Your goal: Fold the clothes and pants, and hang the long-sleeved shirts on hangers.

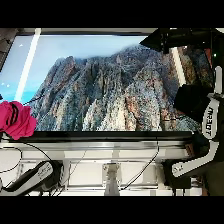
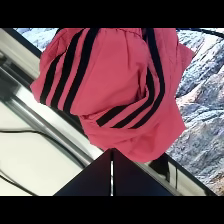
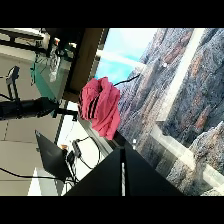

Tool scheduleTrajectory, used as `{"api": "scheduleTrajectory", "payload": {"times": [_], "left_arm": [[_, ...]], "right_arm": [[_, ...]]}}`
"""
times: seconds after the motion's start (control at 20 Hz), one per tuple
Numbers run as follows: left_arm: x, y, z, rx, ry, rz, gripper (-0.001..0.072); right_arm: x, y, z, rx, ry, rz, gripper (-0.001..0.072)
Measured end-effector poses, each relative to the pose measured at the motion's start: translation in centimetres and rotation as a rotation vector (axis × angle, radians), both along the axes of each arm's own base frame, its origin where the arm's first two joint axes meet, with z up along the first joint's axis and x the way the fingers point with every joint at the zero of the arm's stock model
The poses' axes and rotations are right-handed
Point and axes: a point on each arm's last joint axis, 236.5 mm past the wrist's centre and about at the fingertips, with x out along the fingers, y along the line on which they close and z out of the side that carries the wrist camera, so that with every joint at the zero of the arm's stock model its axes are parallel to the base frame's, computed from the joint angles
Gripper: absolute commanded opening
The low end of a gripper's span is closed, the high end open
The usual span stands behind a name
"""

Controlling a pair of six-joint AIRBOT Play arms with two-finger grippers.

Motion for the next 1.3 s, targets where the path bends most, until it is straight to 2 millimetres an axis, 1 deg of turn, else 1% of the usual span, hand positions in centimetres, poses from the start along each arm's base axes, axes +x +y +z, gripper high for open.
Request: {"api": "scheduleTrajectory", "payload": {"times": [0.3,0.45,0.5,0.55,0.6,0.65,0.7,0.8,0.95,1.0,1.05,1.15,1.2,1.25,1.3], "left_arm": [[0.1,0.0,0.0,-0.001,-0.002,-0.001,0.0016],[0.7,-0.5,-0.2,-0.023,-0.021,-0.016,0.0026],[1.1,-0.9,-0.5,-0.04,-0.026,-0.034,0.0058],[1.6,-1.4,-0.8,-0.06,-0.029,-0.061,0.0165],[2.1,-2.1,-1.2,-0.09,-0.033,-0.094,0.0249],[2.6,-2.8,-1.6,-0.115,-0.031,-0.128,0.0298],[3.1,-3.4,-2.0,-0.136,-0.027,-0.158,0.031],[3.8,-4.3,-2.8,-0.167,-0.016,-0.2,0.031],[4.6,-5.3,-4.1,-0.195,0.015,-0.257,0.0311],[4.8,-5.5,-4.4,-0.201,0.025,-0.271,0.0373],[5.0,-5.6,-4.8,-0.205,0.036,-0.283,0.049],[5.3,-6.0,-5.6,-0.218,0.058,-0.303,0.0498],[5.4,-6.0,-6.0,-0.223,0.068,-0.309,0.0499],[5.5,-6.0,-6.5,-0.228,0.082,-0.312,0.0499],[5.4,-5.8,-6.9,-0.224,0.101,-0.31,0.0498]], "right_arm": [[0.0,0.0,0.0,0.0,0.0,0.001,0.001],[0.0,0.0,0.0,0.0,0.0,0.0,0.0011],[0.0,0.0,0.0,0.0,0.0,0.001,0.0011],[0.0,0.0,0.0,0.0,0.0,0.0,0.0011],[0.0,0.0,0.0,0.0,0.0,0.0,0.001],[0.0,0.0,0.0,0.0,0.0,0.001,0.0011],[0.0,0.0,0.0,0.0,0.0,0.0,0.0011],[0.0,0.0,0.0,0.0,0.0,0.0,0.0011],[0.0,0.0,0.0,0.0,0.0,0.0,0.0011],[0.0,0.0,0.0,0.0,0.0,0.0,0.0011],[0.0,0.0,0.0,0.0,0.0,0.001,0.001],[0.0,0.0,0.0,0.0,0.0,0.001,0.0011],[0.0,0.0,0.0,0.0,0.0,0.001,0.0024],[0.0,0.0,0.0,0.001,0.0,0.001,0.0116],[0.0,0.0,0.0,0.001,0.0,0.001,0.0296]]}}
